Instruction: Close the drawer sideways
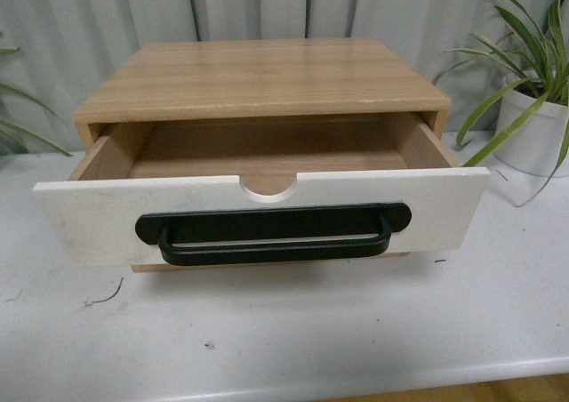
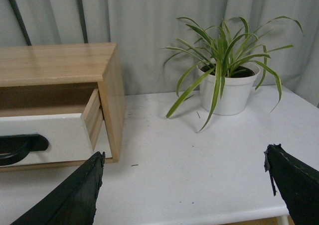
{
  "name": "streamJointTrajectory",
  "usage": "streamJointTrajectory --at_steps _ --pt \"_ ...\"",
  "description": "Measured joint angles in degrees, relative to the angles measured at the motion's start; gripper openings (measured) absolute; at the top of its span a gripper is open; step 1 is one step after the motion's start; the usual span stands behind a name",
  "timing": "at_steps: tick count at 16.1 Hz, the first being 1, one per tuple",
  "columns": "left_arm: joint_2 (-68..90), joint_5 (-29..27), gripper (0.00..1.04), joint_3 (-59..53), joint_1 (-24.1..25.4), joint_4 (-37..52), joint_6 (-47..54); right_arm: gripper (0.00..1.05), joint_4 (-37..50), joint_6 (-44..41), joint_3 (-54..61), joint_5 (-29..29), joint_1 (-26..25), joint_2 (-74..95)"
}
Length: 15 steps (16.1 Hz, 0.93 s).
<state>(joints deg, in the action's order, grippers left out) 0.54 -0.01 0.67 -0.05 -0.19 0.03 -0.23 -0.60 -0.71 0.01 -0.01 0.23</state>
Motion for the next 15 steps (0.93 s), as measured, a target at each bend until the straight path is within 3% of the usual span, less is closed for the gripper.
streamJointTrajectory --at_steps 15 --pt "0.0 0.0 0.98 0.0 0.0 0.0 0.0 0.98 0.0 0.02 0.0 0.0 0.0 0.0"
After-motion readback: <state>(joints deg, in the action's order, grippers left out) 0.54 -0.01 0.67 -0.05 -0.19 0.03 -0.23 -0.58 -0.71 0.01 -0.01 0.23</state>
